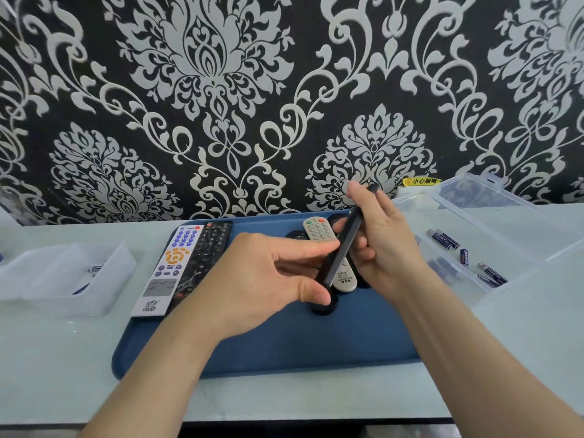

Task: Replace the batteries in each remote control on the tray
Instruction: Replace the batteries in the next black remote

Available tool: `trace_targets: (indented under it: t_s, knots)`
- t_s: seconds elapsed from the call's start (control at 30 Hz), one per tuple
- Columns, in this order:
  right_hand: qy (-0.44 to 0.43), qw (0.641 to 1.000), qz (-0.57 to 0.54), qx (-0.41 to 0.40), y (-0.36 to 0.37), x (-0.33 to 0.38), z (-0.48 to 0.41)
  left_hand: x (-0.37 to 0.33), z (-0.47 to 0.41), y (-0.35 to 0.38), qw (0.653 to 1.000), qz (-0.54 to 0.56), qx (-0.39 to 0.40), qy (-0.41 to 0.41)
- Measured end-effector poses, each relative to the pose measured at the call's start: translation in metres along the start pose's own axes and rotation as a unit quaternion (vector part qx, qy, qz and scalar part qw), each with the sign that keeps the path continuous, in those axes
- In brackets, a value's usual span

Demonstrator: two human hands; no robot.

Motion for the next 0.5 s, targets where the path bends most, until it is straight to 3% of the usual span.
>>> trace_targets:
  t_s: [0.17, 0.27, 0.33, 0.43, 0.5]
  knots:
    - [-0.004, 1.0, 0.029, 0.001, 0.001, 0.0, 0.002, 0.005, 0.002, -0.001, 0.997, -0.074, 0.004, 0.02]
    - [-0.057, 0.994, 0.093, -0.016, 0.007, 0.0, 0.004, 0.006, 0.002, -0.007, 0.995, -0.062, 0.073, -0.007]
    - [-0.104, 0.981, 0.162, -0.028, 0.015, -0.003, 0.008, 0.008, 0.002, -0.004, 0.987, -0.126, 0.097, -0.026]
    - [-0.099, 0.973, 0.209, 0.003, 0.028, -0.013, 0.011, 0.014, -0.002, -0.001, 0.949, -0.312, 0.037, -0.013]
    - [-0.054, 0.974, 0.215, 0.04, 0.031, -0.017, 0.011, 0.023, -0.003, -0.009, 0.934, -0.355, -0.008, -0.036]
Point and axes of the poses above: each hand's wrist, its own z-axis away from the middle knuckle, its own y-axis out of the palm, x = y × z, the point moved 3 cm from there along -z, towards the middle knuckle, and after that the axes turned 15 degrees about y, right-handed, at the moved point
